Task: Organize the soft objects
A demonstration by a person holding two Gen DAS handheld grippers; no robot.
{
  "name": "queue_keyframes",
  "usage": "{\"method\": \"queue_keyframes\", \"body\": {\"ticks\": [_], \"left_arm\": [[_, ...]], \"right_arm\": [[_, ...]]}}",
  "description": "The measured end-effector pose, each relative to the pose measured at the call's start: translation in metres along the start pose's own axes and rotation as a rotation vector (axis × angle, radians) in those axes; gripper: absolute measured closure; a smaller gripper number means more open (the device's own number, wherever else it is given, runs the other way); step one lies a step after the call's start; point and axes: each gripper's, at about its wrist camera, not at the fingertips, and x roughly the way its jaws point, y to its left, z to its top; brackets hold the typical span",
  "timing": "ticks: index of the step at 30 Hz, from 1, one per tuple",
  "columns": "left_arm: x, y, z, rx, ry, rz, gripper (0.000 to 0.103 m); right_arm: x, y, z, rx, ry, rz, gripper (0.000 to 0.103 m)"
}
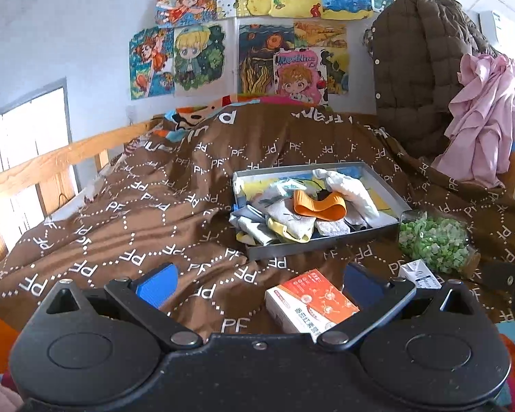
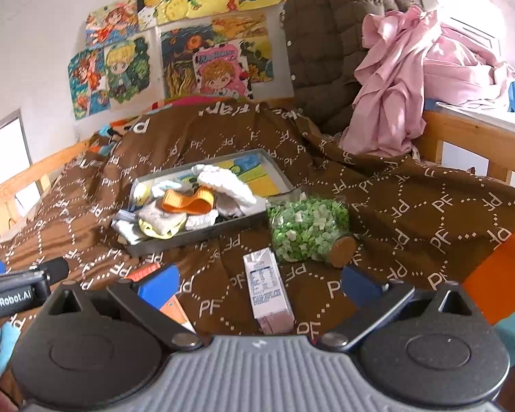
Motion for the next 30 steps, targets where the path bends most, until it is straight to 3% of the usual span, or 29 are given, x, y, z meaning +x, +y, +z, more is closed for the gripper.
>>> {"method": "queue_keyframes", "body": {"ticks": [11,17,25,28,30], "left_arm": [[0.024,-0.002,-0.004,-0.027,0.064,0.034,0.001],[0.028,-0.005,-0.005,-0.029,0.011,0.075,0.001],[0.03,-0.002,-0.007,-0.062,0.011,0.047,0.001],[0.024,-0.009,-0.008,-0.022,-0.049,0.026,0.001],[0.026,-0.012,-0.011,0.001,-0.041,0.014,0.001]], "right_arm": [[0.028,-0.005,-0.002,-0.002,0.005,-0.032,0.0],[0.037,-0.004,-0.004,-0.031,-0.015,-0.031,0.0],[0.041,0.003,-0.008,-0.08,-0.045,0.001,0.0],[0.043,0.003,-0.009,-0.086,-0.049,0.0,0.0],[0.045,0.001,-0.008,-0.058,-0.05,0.01,0.0]]}}
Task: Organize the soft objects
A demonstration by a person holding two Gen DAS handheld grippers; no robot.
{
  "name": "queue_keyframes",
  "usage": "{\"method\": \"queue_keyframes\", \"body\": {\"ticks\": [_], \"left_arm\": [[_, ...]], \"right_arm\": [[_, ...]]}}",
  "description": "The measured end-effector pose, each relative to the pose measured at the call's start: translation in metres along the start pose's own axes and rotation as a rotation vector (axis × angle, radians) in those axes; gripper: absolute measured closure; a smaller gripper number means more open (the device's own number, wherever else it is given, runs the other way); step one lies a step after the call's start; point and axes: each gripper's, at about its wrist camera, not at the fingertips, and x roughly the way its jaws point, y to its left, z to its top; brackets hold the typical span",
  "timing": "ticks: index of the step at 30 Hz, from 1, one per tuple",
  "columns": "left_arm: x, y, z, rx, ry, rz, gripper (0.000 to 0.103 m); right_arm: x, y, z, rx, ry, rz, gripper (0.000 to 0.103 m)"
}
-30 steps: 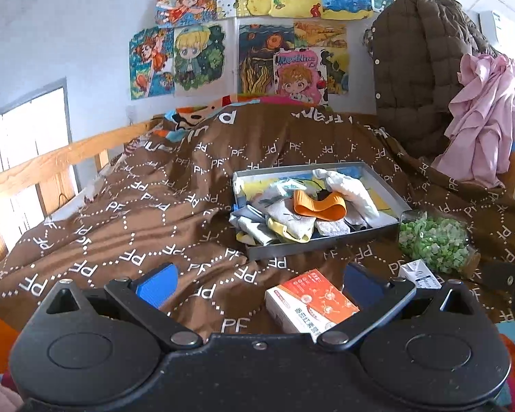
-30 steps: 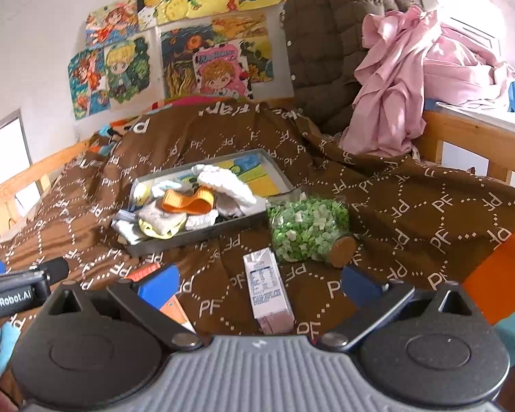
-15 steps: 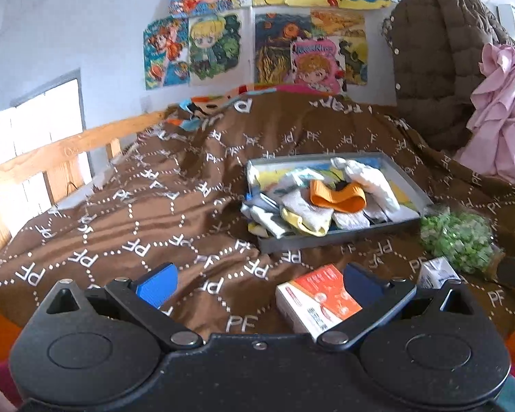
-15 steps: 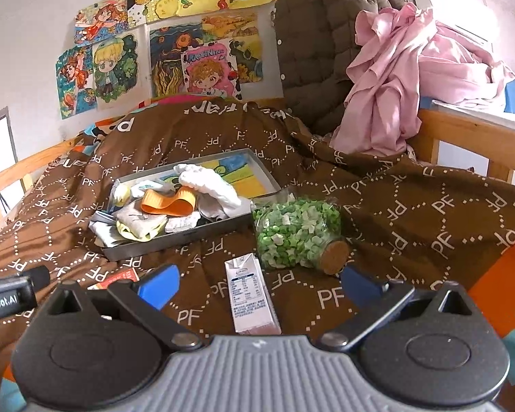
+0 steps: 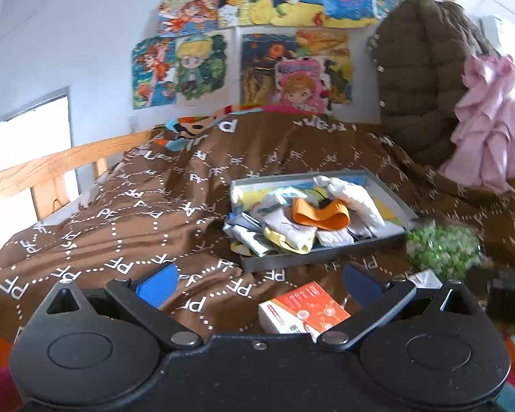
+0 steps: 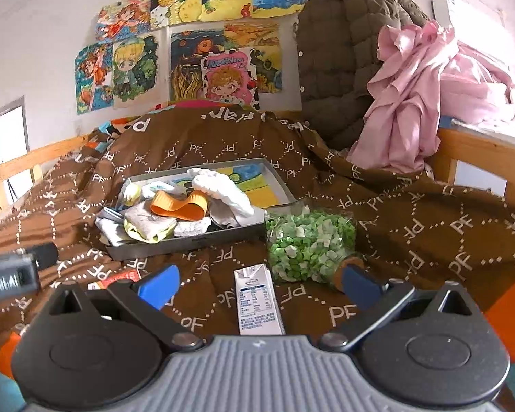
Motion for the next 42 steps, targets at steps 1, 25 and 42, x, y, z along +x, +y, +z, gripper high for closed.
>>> {"method": "queue_keyframes", "body": {"ticks": [1,25,42], "left_arm": [[0.003,0.001,-0.001,-0.002,0.017,-0.003,0.001],[0.016,0.009,-0.012,-0.055,0.204,0.006,0.001],[0.016,0.01,-0.013,-0.057,0.213,-0.005,0.001]], "right_arm": [[0.001,-0.001,0.0,0.007,0.001,0.002,0.0],[0.009,-0.004,-0.008,0.024,0.123,-0.021,0.0],[0.01,-0.003,-0.008,0.035,0.152,-0.013,0.0]]}}
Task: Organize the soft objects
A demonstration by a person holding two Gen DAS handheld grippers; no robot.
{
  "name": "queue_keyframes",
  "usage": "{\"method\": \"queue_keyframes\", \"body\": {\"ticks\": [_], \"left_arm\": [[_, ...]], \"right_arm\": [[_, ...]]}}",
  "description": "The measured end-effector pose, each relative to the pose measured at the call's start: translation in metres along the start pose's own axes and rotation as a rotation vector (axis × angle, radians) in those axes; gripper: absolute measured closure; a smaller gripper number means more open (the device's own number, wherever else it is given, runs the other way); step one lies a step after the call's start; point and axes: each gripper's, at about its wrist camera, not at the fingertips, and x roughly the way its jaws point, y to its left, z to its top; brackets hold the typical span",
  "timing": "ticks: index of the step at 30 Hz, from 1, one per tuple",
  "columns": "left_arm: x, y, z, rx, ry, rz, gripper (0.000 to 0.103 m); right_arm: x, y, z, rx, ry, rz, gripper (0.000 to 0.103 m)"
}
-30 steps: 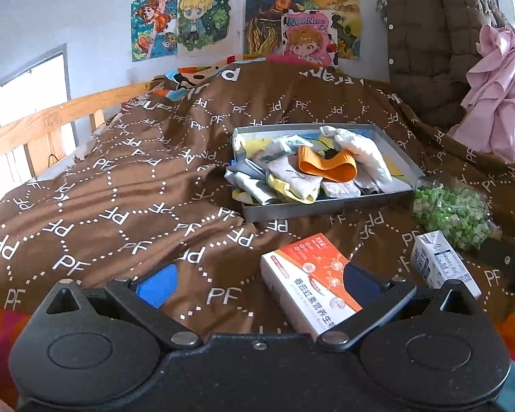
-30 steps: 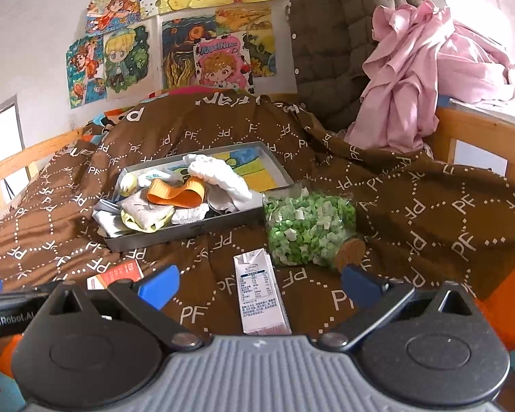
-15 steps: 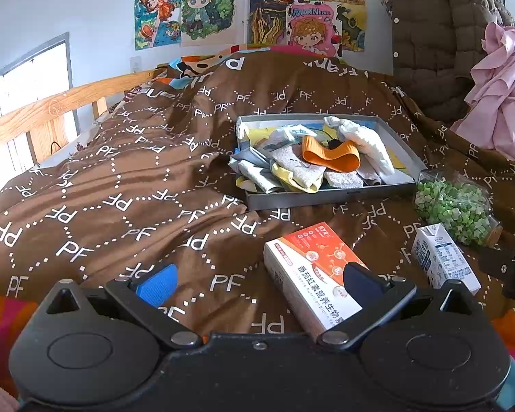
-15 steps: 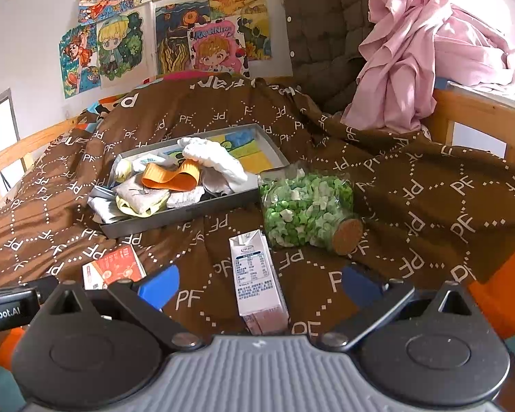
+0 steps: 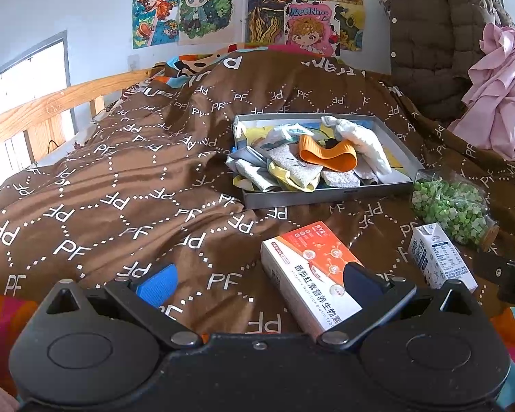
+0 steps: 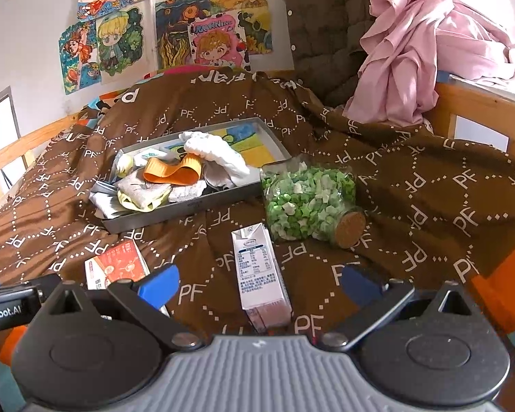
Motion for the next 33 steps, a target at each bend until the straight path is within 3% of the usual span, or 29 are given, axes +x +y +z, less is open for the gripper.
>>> {"method": "queue_keyframes", "body": {"ticks": [33], "left_arm": [[-0.0007,-0.0004,0.0008,-0.001,0.002,-0.001,0.001]], "right_arm": [[0.0014,0.0002,-0.0014,-0.001,0.018,0.005,0.0]]}}
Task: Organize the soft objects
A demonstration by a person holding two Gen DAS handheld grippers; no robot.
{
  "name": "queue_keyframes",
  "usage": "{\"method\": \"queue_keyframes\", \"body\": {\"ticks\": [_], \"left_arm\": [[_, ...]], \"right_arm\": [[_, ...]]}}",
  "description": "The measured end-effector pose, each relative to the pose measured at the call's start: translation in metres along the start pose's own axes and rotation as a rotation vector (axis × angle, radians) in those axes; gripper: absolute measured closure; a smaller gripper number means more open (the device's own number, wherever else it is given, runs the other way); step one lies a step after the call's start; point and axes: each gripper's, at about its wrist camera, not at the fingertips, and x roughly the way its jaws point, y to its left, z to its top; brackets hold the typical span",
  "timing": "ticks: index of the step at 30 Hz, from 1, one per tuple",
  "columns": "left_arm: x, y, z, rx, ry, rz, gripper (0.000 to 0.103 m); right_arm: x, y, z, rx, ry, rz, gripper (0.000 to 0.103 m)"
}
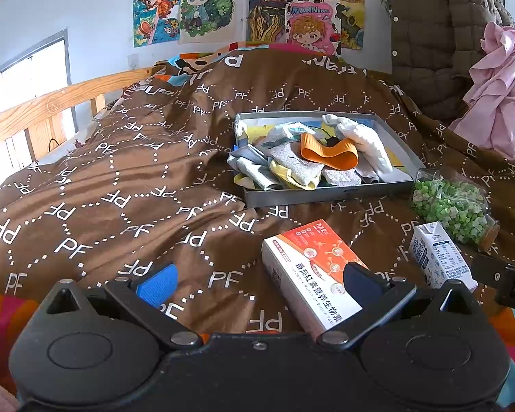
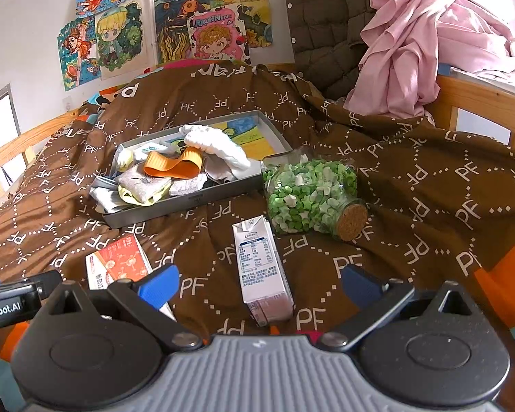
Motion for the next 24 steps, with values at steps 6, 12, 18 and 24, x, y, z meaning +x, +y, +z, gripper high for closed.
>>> {"method": "queue_keyframes", "body": {"ticks": [6,12,18,24], "left_arm": [[0.0002,0.0002,0.0001,0.0,0.0,0.001,0.001],[0.0,0.0006,0.0,0.0,0.0,0.001,0.001],[-0.0003,0.0003,0.0001,0.0,0.0,0.0,0.001],[-0.0004,0.0005,0.0002,0.0,0.001,0.0,0.001]], "right_arm": [[0.0,0.0,0.0002,0.001,0.0,0.0,0.0],[0.0001,-0.0002,0.0004,0.001,0.0,0.0,0.0],[0.0002,0.0008,-0.0014,-0.001,-0.002,0.004,0.0],[0.0002,0.0006,-0.0008,-0.001,-0.002,0.004,0.0]]}}
